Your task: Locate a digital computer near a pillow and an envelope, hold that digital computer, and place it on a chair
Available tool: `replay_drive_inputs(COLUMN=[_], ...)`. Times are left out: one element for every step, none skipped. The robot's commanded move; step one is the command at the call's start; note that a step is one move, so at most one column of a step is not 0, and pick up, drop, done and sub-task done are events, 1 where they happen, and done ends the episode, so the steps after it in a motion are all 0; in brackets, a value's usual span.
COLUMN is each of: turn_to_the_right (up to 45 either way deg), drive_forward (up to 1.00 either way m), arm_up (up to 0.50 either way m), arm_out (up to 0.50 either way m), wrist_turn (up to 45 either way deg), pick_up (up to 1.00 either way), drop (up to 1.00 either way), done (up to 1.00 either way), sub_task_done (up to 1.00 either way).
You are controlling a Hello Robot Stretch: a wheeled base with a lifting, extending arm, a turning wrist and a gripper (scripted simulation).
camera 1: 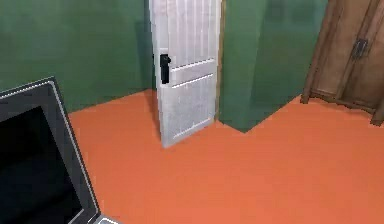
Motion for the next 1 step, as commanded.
replay_drive_inputs(turn_to_the_right=[45.0], drive_forward=[0.00], arm_up=[0.00], arm_out=[0.00], wrist_turn=[0.0], pick_up=[0.00], drop=[0.00], done=[0.00], sub_task_done=[0.00])
